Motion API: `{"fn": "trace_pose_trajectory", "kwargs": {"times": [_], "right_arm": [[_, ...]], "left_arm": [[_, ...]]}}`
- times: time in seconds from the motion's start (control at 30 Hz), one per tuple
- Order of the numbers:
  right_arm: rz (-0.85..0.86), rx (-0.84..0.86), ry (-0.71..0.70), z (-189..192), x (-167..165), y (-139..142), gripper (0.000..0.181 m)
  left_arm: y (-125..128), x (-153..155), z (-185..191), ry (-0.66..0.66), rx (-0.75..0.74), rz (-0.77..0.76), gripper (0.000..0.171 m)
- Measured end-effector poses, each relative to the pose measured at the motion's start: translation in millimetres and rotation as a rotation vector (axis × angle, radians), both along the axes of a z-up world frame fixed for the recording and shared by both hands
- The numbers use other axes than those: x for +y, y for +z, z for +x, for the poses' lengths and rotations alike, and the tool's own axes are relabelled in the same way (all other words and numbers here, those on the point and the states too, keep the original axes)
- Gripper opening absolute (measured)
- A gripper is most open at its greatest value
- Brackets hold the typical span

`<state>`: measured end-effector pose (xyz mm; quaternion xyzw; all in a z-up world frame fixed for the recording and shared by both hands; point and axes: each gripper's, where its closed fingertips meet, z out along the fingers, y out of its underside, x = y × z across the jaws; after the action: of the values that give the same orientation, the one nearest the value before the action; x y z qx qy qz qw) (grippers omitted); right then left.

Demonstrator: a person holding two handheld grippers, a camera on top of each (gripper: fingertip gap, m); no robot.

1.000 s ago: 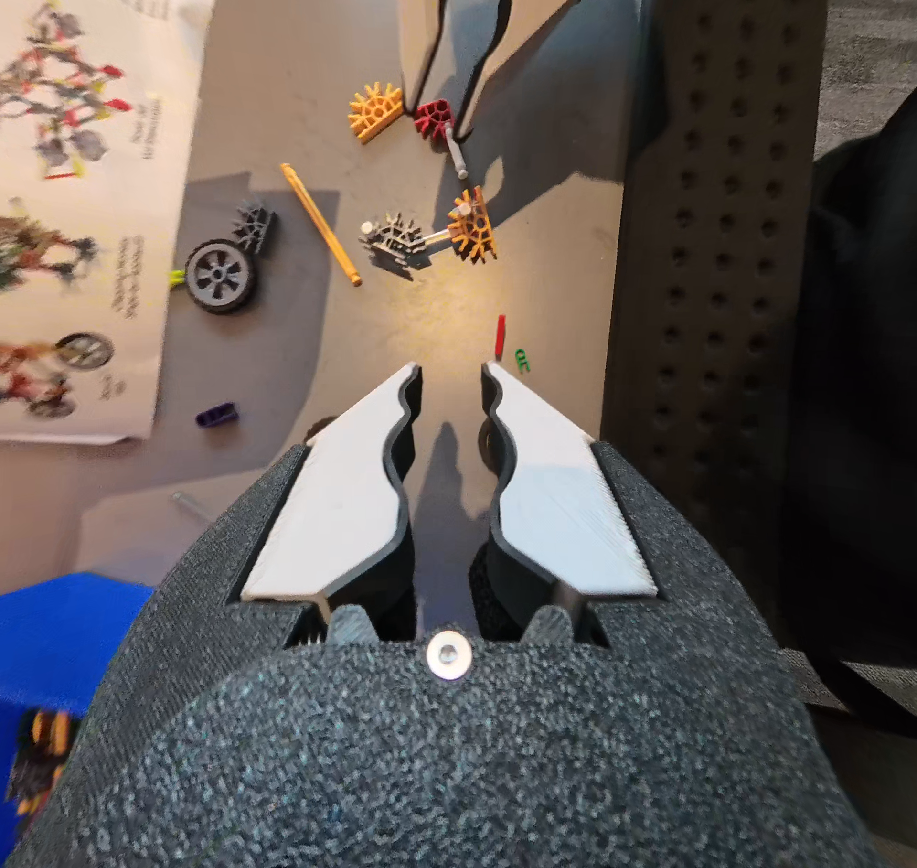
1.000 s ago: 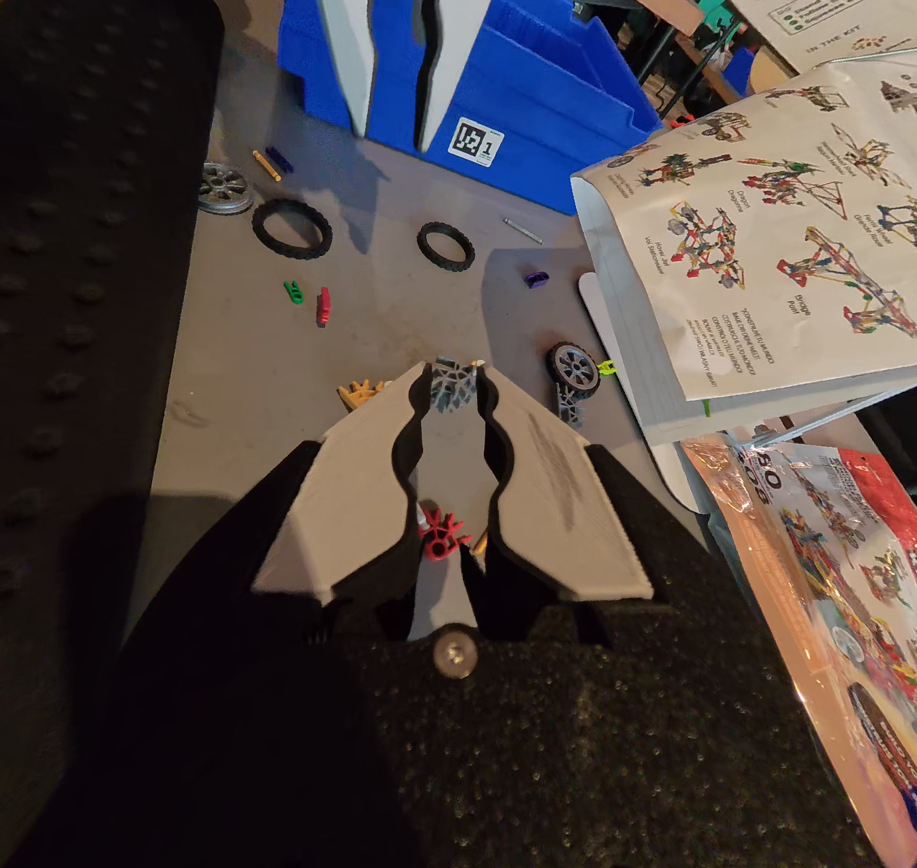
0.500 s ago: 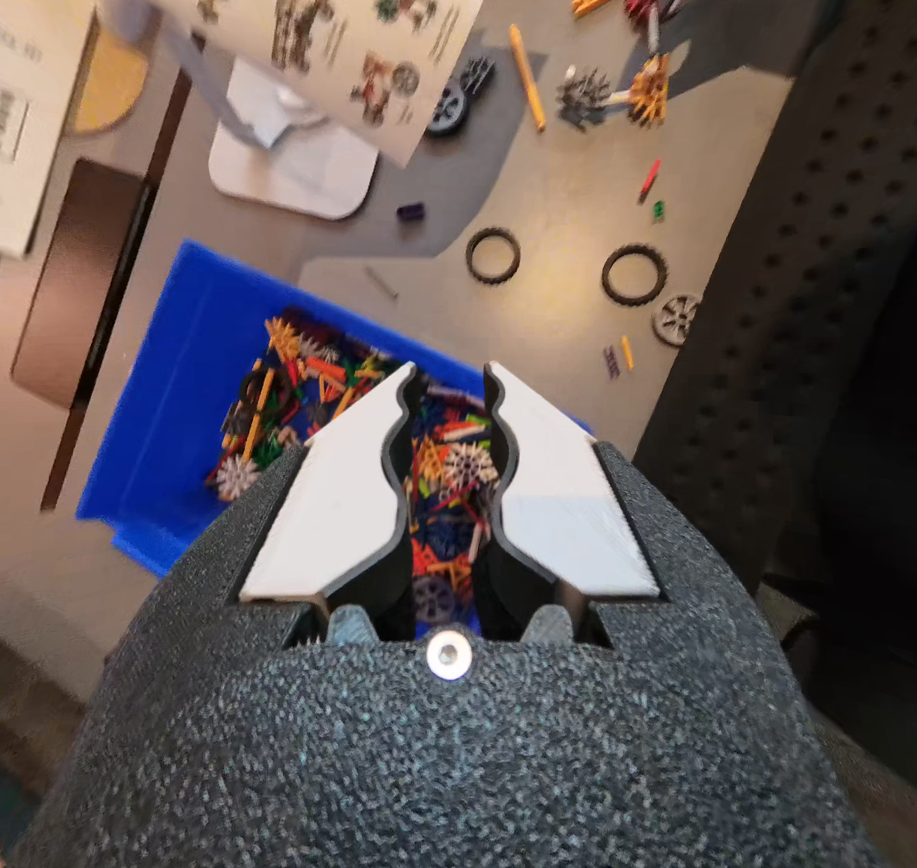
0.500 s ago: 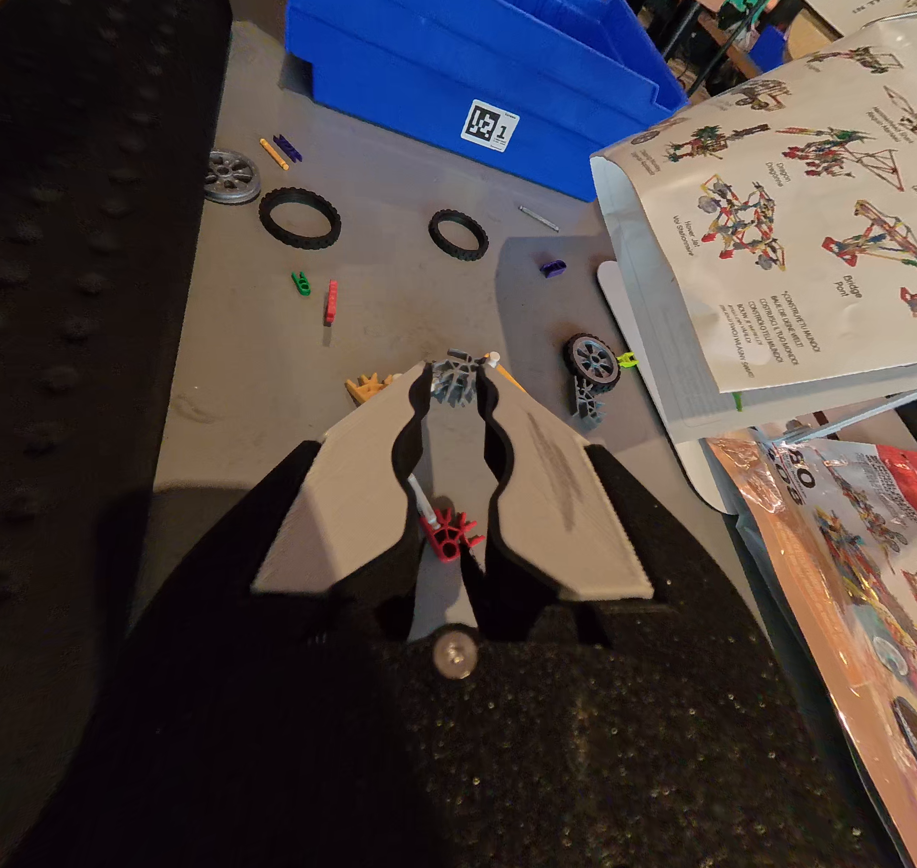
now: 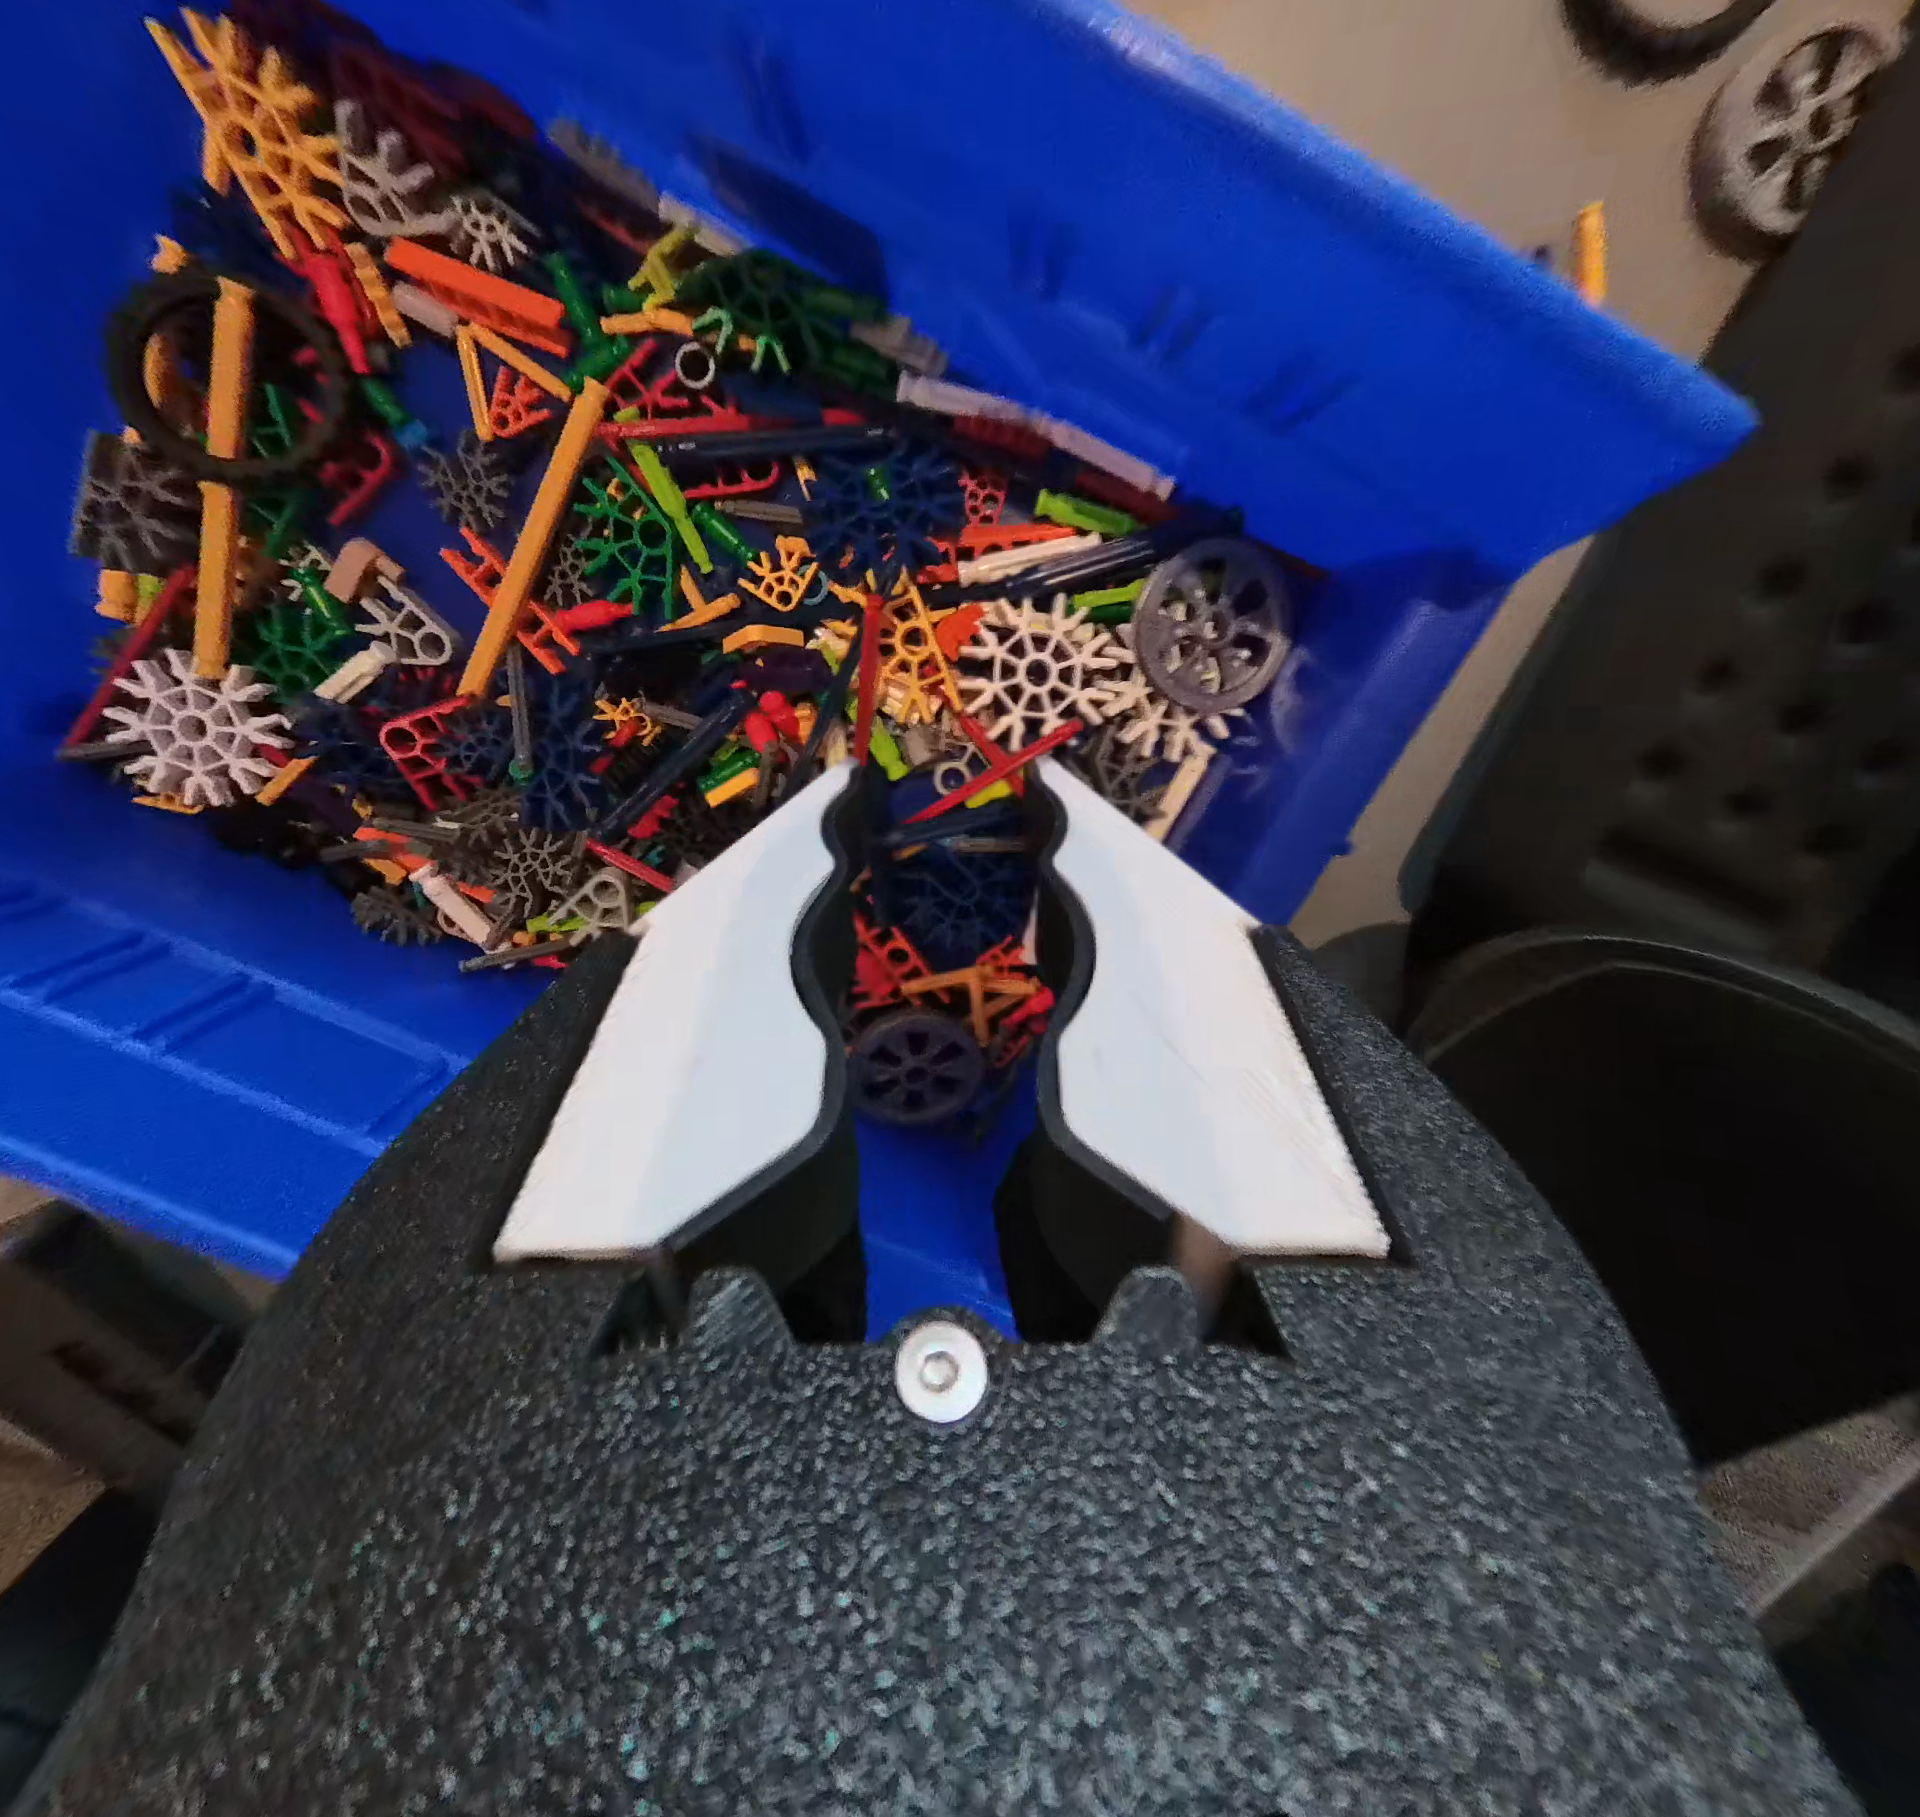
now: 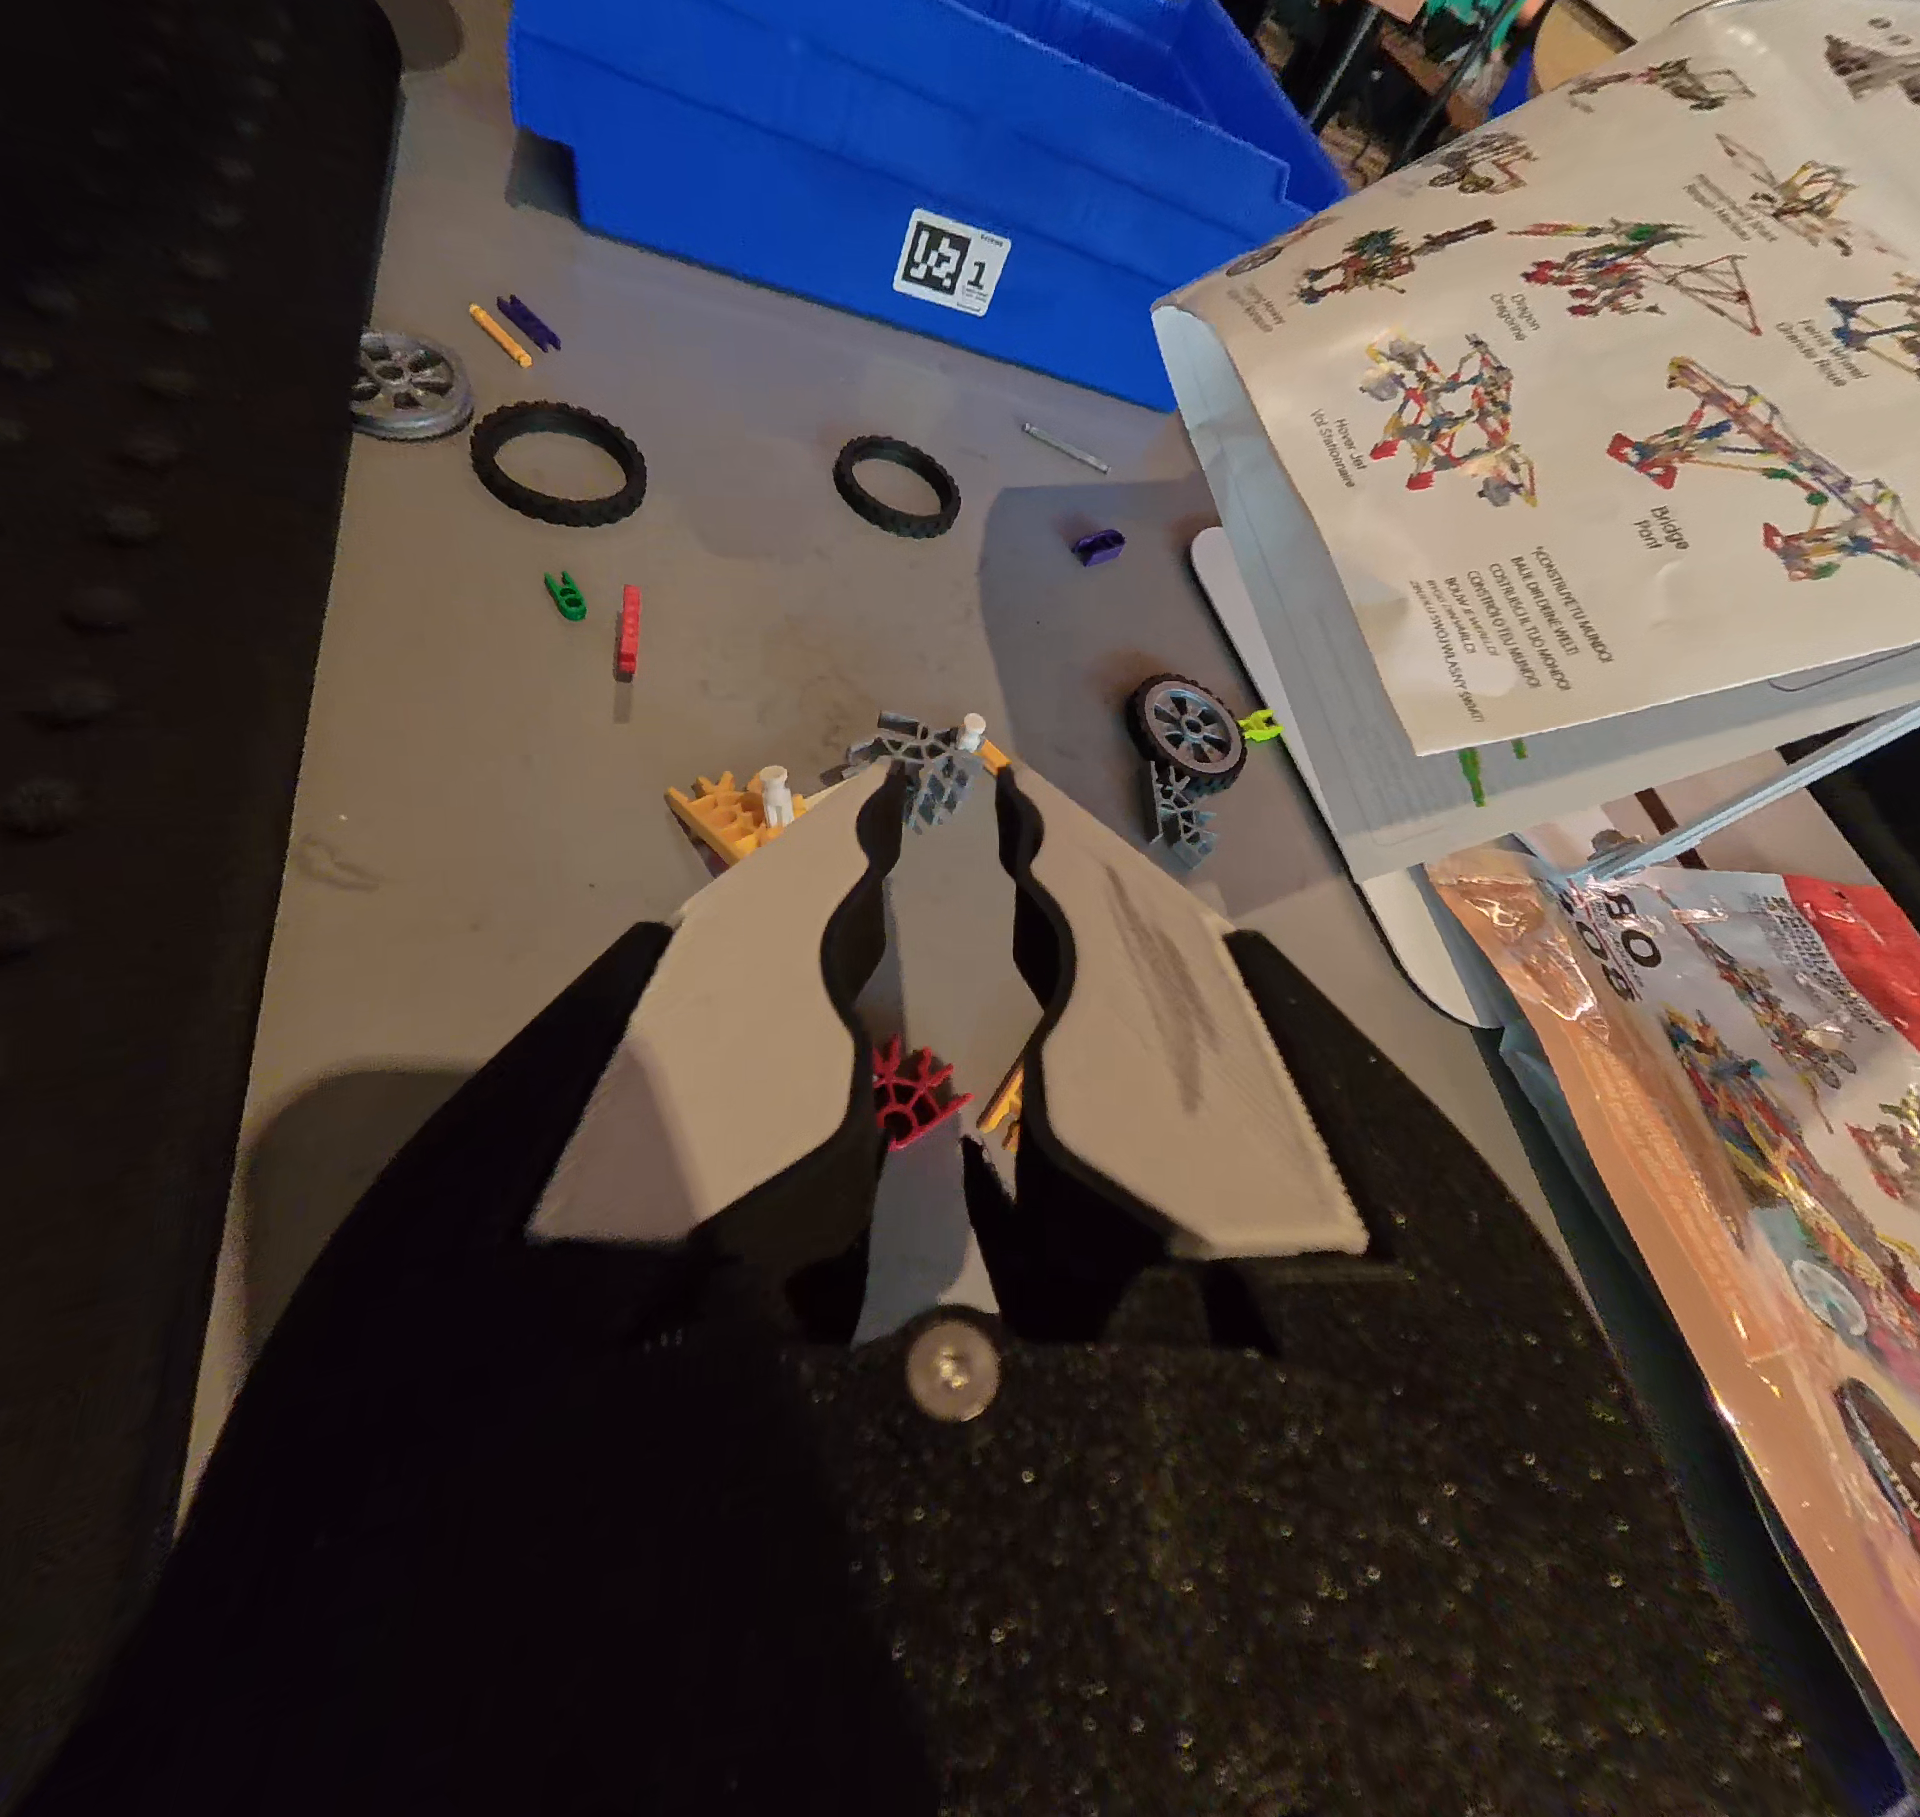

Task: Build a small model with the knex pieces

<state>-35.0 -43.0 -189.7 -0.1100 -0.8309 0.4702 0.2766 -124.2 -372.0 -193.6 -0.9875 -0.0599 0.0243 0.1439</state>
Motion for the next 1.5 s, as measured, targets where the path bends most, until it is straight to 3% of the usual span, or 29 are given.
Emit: {"fn": "trace_pose_trajectory", "kwargs": {"times": [0.13,0.4,0.5,0.8,0.9,1.0,1.23,1.5], "right_arm": [[0.005,-0.003,-0.013,-2,4,-2,0.017],[0.021,-0.013,-0.009,-2,4,-6,0.017],[0.023,-0.013,-0.011,-2,5,-7,0.017],[0.031,-0.012,-0.008,-2,5,-7,0.017],[0.032,-0.014,-0.006,-1,5,-7,0.017],[0.034,-0.015,-0.004,-1,5,-8,0.017],[0.037,-0.010,-0.008,-1,6,-7,0.017],[0.041,-0.003,-0.005,0,6,-6,0.017]], "left_arm": [[-20,-11,-15,0.015,0.022,-0.104,0.027],[-36,-25,-35,0.043,0.025,-0.262,0.035],[-45,-32,-38,0.053,0.003,-0.304,0.030],[-35,-28,-16,0.039,-0.075,-0.224,0.008],[-26,-28,-8,0.028,-0.095,-0.201,0.018],[-21,-32,-27,0.082,-0.022,-0.201,0.023],[-37,-30,-39,0.088,-0.016,-0.233,0.020],[-41,-28,-37,0.075,-0.030,-0.226,0.002]]}}
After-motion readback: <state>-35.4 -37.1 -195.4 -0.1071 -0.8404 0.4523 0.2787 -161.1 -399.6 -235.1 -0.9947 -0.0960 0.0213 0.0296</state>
